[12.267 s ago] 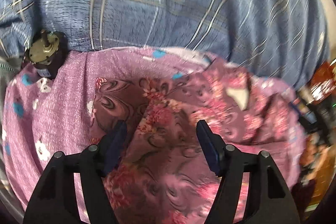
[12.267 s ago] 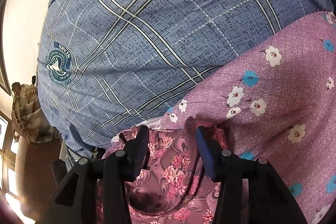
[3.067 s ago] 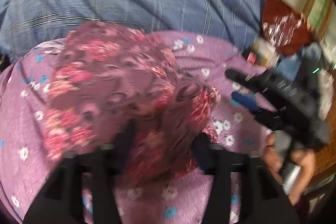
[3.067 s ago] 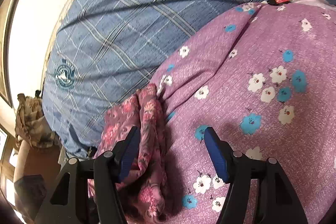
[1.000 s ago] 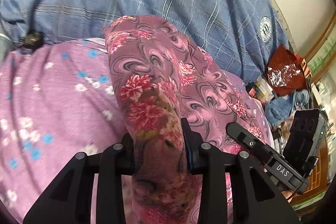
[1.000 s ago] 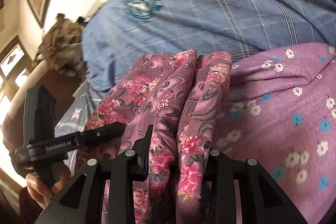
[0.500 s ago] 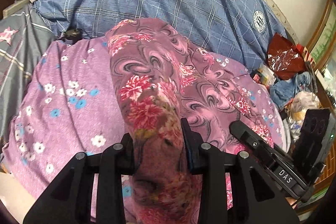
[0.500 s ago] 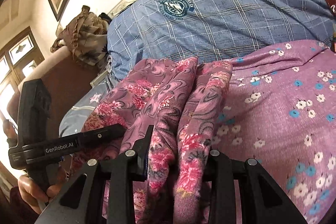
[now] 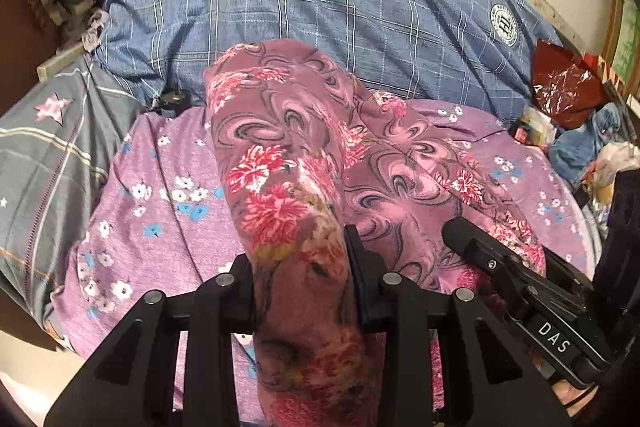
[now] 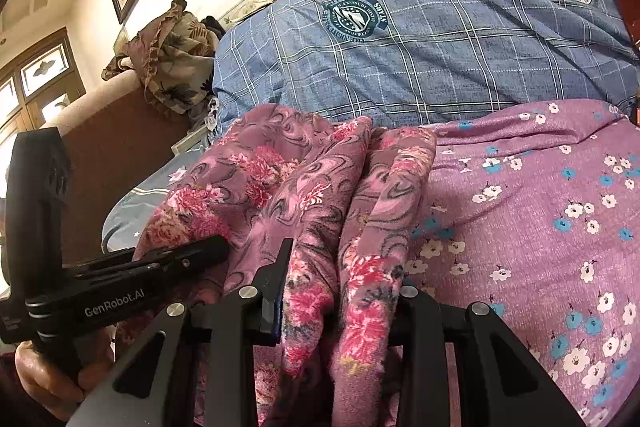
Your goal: Fold small clothes
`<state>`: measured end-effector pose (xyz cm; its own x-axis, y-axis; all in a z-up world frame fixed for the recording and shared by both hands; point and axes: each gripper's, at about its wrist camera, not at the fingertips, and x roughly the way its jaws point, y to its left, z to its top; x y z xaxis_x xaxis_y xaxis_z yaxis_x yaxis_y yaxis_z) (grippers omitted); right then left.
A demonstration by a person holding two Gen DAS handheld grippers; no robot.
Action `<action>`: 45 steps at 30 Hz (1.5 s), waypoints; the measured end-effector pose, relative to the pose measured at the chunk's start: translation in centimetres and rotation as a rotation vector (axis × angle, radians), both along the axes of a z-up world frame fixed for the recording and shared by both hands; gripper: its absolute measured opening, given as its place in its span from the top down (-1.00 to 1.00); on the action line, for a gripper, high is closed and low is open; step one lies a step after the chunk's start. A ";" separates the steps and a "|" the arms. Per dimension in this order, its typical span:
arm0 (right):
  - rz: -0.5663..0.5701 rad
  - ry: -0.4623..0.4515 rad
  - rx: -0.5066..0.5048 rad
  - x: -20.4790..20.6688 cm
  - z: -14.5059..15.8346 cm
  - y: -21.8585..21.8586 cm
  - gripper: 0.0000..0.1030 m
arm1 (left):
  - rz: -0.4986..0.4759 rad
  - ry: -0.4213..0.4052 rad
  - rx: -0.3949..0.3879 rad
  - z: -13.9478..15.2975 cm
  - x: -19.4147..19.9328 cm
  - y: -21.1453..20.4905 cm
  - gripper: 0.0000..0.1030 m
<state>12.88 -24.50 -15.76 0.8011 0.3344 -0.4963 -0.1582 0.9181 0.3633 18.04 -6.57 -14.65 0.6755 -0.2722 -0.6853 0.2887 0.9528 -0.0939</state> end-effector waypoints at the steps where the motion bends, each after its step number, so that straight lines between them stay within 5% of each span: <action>1: -0.001 -0.003 -0.006 0.0 0.0 0.1 0.40 | 0.001 -0.006 0.008 0.0 0.0 -0.1 0.39; 45: -0.093 0.024 -0.097 0.1 0.3 0.5 0.40 | -0.010 -0.022 0.061 -1.1 1.0 -2.4 0.39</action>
